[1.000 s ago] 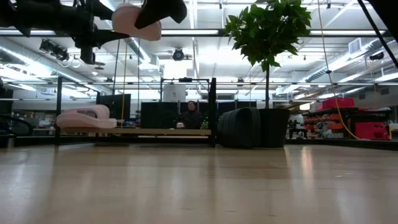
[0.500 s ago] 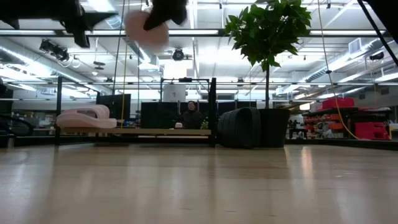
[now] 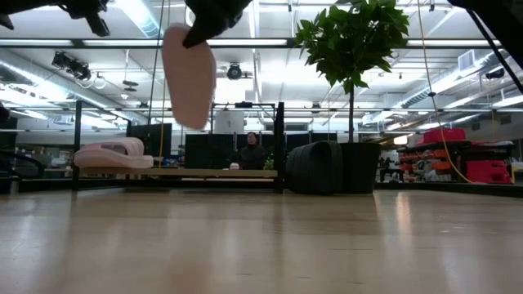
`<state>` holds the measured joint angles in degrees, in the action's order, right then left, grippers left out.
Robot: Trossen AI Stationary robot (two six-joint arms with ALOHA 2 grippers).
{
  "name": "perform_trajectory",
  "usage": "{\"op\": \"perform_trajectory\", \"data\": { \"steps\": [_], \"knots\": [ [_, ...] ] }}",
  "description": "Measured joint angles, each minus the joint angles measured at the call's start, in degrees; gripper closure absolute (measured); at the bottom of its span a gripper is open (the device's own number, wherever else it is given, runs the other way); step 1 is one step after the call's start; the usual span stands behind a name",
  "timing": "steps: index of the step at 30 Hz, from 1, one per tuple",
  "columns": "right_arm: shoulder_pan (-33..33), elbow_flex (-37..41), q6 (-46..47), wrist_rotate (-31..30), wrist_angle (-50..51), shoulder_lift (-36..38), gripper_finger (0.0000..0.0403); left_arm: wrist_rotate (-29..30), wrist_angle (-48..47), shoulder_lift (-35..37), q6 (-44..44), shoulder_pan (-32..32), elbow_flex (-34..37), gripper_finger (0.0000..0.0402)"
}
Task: Pick and place slides into the shelf
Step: Put the pink slide on the shelf
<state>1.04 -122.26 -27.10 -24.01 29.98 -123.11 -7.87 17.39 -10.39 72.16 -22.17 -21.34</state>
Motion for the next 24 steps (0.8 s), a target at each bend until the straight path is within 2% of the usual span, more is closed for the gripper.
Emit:
{"op": "perform_trajectory", "data": {
  "steps": [8, 16, 20, 24],
  "knots": [
    [1.2, -0.1, -4.5, 3.0, -3.1, -0.9, 0.0368, -4.6, -0.2, 0.4, 0.0, 0.0, 0.0, 0.0214],
    [1.1, 0.0, -7.5, 3.6, -3.9, -6.5, 0.0368, -7.6, -0.7, 0.4, -3.3, 0.0, 0.0, 0.0223],
    [1.1, 0.0, -7.5, 3.2, -4.0, -7.9, 0.0368, -8.1, -1.4, 0.8, -3.8, 0.8, 0.1, 0.0224],
    [1.1, 0.0, -7.5, 2.8, -4.5, -8.4, 0.0368, -6.0, -7.0, 2.0, -4.0, 1.7, -0.2, 0.0224]
  ]
}}
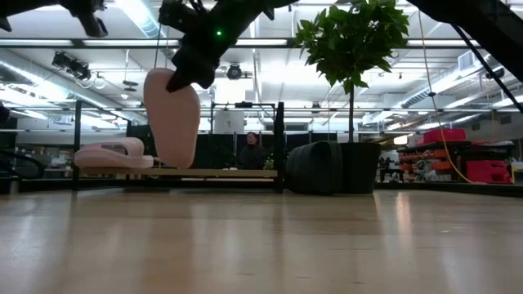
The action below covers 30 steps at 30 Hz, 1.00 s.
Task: Pick and place slides into the shelf
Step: Put the pink slide on the shelf
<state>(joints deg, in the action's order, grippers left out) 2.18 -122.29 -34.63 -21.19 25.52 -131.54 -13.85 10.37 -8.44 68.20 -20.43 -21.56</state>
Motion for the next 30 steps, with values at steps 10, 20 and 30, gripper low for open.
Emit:
{"op": "perform_trajectory", "data": {
  "steps": [10, 20, 30],
  "knots": [
    [2.1, 0.0, -2.6, -1.1, -1.5, 0.0, 0.0368, 7.1, -31.7, 6.8, -7.1, 0.8, -11.4, 0.0236],
    [4.1, 0.0, -3.3, 1.0, -4.5, -0.4, 0.0368, 17.7, -57.4, 8.2, -13.0, -1.4, -26.7, 0.0257],
    [4.5, 0.0, -6.1, 2.0, -5.7, -3.1, 0.0368, 16.7, -60.5, 8.1, -13.1, -3.6, -26.7, 0.0269]
  ]
}}
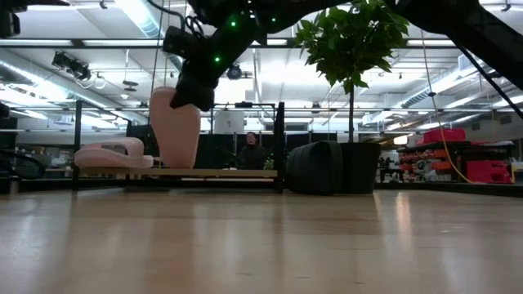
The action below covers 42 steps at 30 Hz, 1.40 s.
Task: Pick and place slides into the shelf
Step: Put the pink slide on the shelf
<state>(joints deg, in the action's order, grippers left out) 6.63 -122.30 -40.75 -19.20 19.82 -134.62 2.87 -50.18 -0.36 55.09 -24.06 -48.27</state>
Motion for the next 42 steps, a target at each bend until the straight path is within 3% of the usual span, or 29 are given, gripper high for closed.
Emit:
{"op": "perform_trajectory", "data": {
  "steps": [12, 17, 27, 42],
  "knots": [
    [1.4, 0.0, 1.1, 0.7, -3.1, -0.6, 0.0368, -0.4, -0.9, 0.0, 1.0, -0.3, 0.0, 0.0275],
    [1.8, 0.0, 1.3, 4.3, -4.2, -2.3, 0.0368, -0.5, -1.2, 0.0, 1.0, -0.3, 0.0, 0.0273],
    [1.1, 0.0, 4.1, 4.8, -1.1, -4.1, 0.0368, -1.0, -1.3, 0.0, 1.2, -0.3, 0.0, 0.0279],
    [1.1, 0.0, 8.3, 11.9, -1.4, -4.1, 0.0360, -1.0, -2.0, 0.0, 1.3, -0.3, 0.0, 0.0277]
  ]
}}
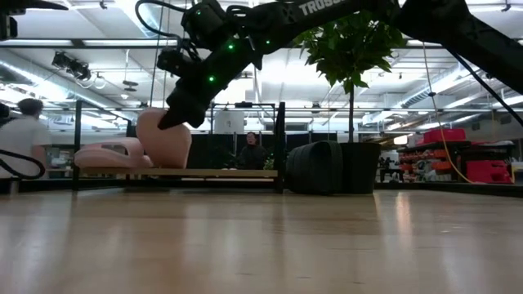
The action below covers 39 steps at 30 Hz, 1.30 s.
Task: Pick and place slides into the shelf
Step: Put the pink slide on the shelf, then put the top black slide on the shelf
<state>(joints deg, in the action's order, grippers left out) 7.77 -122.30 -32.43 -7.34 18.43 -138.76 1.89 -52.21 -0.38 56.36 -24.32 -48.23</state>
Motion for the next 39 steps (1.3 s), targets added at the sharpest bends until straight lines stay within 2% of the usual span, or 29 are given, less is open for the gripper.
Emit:
{"op": "perform_trajectory", "data": {
  "steps": [9, 23, 28, 39],
  "knots": [
    [0.3, 0.0, 2.0, 1.9, 0.0, 0.0, 0.0328, 0.0, 0.0, 0.0, 0.3, 0.0, 0.0, 0.0284],
    [2.3, 0.0, 6.6, 2.1, 1.5, 0.0, 0.0257, -0.1, 0.0, 0.0, 1.5, 0.0, 0.0, 0.0282],
    [2.7, 0.0, 9.0, 6.8, 1.5, 0.0, 0.0239, -0.6, 0.0, 0.0, 1.6, 0.0, 0.0, 0.0284],
    [2.1, 0.0, 9.1, 9.0, 1.6, 0.0, 0.0206, -0.7, 0.0, 0.0, 1.9, 0.0, 0.0, 0.0277]
  ]
}}
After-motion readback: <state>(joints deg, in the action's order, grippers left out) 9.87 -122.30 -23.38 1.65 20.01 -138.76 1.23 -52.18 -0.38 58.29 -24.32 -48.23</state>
